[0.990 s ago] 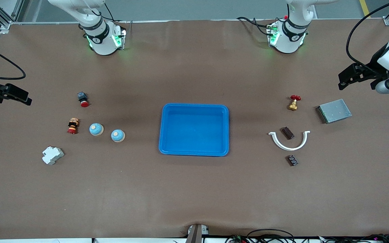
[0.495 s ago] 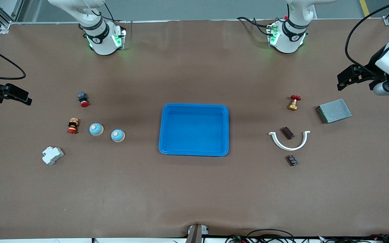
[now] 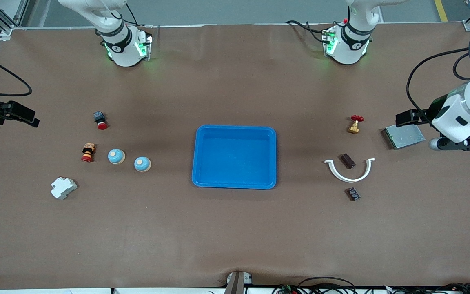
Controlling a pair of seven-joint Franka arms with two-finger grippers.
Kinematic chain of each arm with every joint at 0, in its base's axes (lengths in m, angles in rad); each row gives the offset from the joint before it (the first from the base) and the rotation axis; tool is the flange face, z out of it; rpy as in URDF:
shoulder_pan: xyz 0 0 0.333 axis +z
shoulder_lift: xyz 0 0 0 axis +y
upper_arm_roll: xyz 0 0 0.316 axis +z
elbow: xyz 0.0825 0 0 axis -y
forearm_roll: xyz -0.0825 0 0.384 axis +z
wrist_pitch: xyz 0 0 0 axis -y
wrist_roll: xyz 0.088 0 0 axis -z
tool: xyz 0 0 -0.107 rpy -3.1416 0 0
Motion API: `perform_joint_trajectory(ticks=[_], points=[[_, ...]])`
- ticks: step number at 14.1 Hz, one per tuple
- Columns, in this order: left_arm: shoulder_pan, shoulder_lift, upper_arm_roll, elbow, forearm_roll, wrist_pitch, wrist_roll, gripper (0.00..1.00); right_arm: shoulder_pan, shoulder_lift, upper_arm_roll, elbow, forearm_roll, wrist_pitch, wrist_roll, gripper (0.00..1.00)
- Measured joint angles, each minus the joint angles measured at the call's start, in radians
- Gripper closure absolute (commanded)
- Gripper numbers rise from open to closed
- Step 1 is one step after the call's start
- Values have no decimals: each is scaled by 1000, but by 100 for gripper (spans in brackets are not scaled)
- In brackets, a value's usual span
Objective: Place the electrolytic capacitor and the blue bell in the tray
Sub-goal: 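Reach the left gripper to the black capacitor while the right gripper reaches the bell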
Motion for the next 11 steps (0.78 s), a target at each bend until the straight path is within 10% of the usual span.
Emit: perform_joint_trajectory(ticks=[11], points=[[30,49,2,-44,3,26,-28,0,118,3,13,-31,52,-22,191,0]])
